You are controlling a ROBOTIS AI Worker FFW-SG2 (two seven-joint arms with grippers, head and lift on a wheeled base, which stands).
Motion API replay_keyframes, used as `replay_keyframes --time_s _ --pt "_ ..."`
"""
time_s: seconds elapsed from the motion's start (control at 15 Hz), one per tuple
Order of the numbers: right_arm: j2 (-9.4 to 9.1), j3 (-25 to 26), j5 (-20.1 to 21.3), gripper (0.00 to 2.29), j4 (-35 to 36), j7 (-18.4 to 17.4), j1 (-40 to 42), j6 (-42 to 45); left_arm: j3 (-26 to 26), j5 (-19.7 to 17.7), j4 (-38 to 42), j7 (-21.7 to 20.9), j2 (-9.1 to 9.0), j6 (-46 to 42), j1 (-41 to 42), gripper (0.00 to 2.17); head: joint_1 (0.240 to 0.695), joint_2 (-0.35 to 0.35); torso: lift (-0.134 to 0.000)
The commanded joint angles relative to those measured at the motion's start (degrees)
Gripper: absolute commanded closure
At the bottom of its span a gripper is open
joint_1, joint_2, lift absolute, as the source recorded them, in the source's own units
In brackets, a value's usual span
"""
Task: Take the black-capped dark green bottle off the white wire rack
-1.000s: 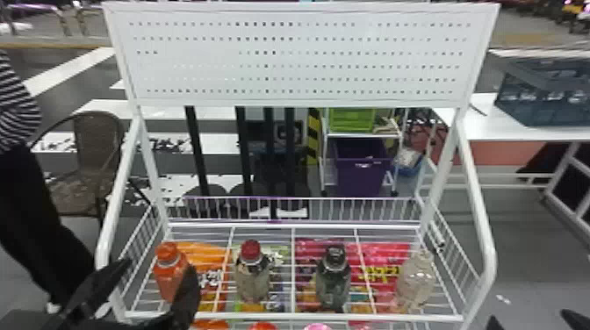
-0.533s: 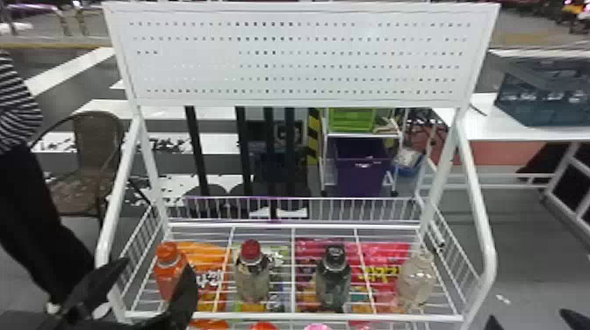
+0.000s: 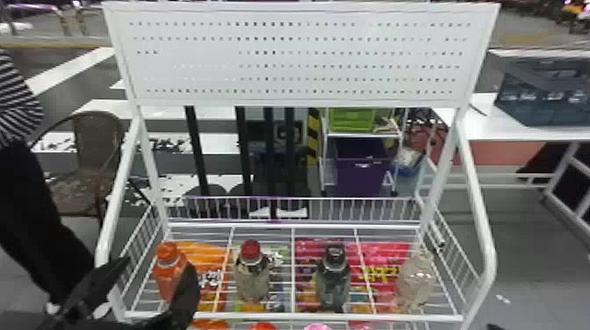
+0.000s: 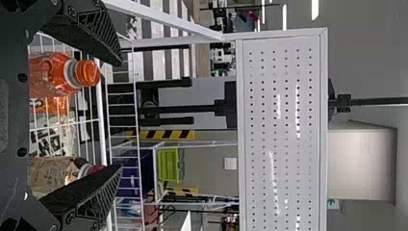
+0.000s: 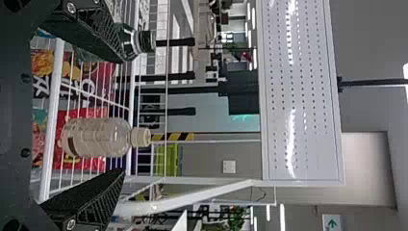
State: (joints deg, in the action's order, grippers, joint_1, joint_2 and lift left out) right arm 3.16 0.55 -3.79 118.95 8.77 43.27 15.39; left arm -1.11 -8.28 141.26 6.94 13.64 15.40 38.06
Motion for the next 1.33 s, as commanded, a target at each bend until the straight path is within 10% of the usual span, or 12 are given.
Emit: replay_keyframes --time_s 0.0,0.67,1.27 --pt "0.09 -5.56 2.82 0.09 -11.46 -2.18 -6.62 8.02 -0.12 -0.07 0.33 0.0 0.07 0.03 0.0 0.14 0.499 0.0 0.0" --pt "-0.88 -16.98 4.32 0.1 -32.91 -10.44 -29.91 1.17 0.32 -0.07 0.33 -0.35 0.6 1.26 0.0 0.14 0.499 0.0 0.0" --pt "-2.64 -17.6 2.29 0.1 -42.22 -9.48 -39.84 -2.7 1.37 0.02 0.94 -0.79 0.95 1.44 1.4 0.14 0.499 0.0 0.0"
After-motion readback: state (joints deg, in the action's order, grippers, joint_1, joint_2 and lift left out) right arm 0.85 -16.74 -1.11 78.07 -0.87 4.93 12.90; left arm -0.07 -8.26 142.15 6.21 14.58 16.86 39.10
